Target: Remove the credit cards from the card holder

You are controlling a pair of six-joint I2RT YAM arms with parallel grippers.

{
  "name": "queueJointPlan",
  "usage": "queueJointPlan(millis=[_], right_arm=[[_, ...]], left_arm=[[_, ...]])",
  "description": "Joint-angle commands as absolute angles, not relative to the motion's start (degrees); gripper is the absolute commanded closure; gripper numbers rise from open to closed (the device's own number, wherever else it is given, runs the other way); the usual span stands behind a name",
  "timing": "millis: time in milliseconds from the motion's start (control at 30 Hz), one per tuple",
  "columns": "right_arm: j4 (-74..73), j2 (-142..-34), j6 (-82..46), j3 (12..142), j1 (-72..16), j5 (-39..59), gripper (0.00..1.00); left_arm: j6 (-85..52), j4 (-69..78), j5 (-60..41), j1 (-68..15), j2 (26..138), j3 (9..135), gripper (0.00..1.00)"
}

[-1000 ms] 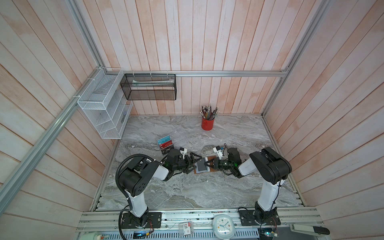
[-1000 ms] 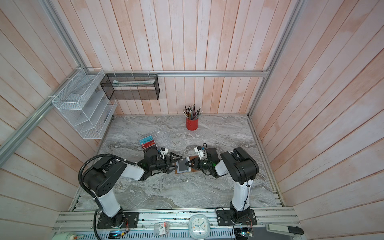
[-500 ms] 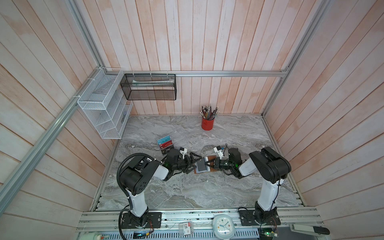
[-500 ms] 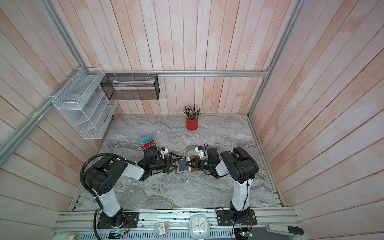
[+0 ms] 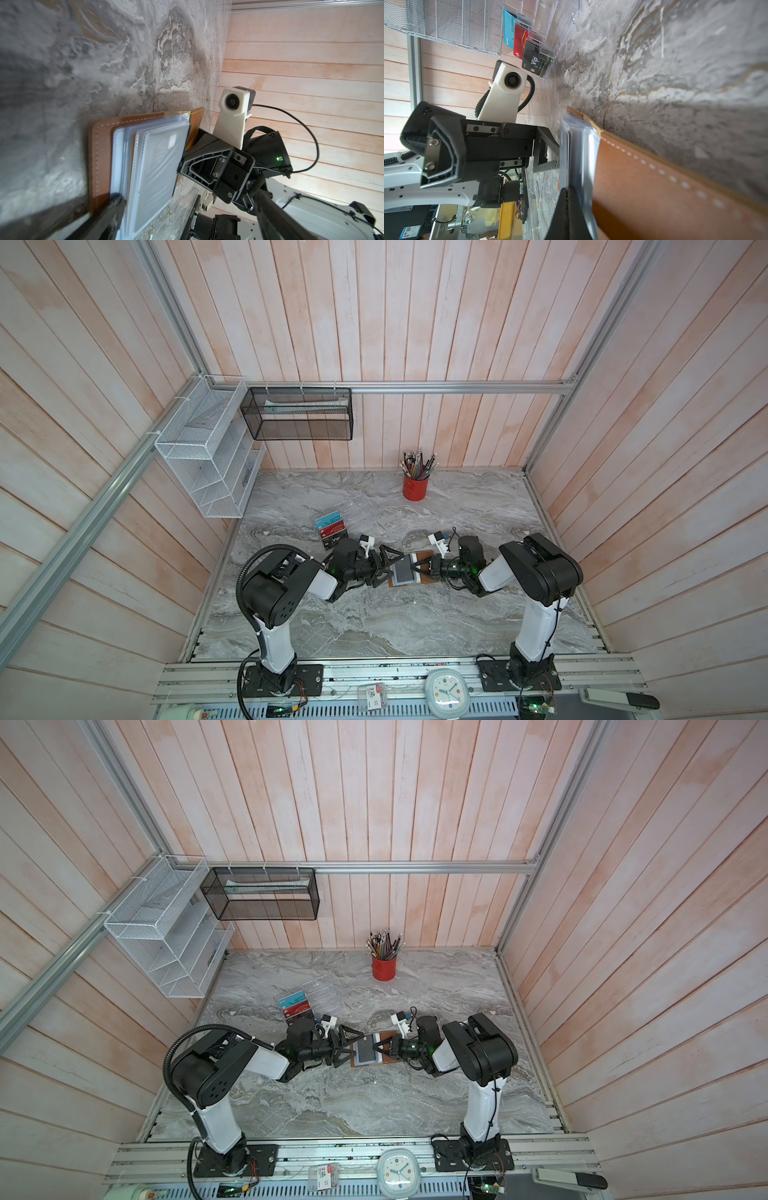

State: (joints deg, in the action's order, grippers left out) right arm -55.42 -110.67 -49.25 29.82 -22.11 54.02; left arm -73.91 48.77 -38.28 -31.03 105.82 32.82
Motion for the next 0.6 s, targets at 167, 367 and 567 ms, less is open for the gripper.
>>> queueJointPlan(millis=[167, 367, 567], right_arm=[[-47.93, -109.86, -44.20, 30.96, -21.91, 54.32, 0.99], [-48.29, -110.13, -44.54, 31.11, -21.93, 54.18, 1.00], [-50.46, -110.21, -46.01, 30.31, -21.92, 53.80, 1.00]], left_arm=[[-72.51, 41.91, -37.30, -30.76, 108.09, 31.32, 0.00], [-69.72, 35.83, -39.12, -31.10, 101.39, 35.23, 0.00], [-69.82, 32.13, -39.73, -32.12, 97.43, 38.60, 0.00]])
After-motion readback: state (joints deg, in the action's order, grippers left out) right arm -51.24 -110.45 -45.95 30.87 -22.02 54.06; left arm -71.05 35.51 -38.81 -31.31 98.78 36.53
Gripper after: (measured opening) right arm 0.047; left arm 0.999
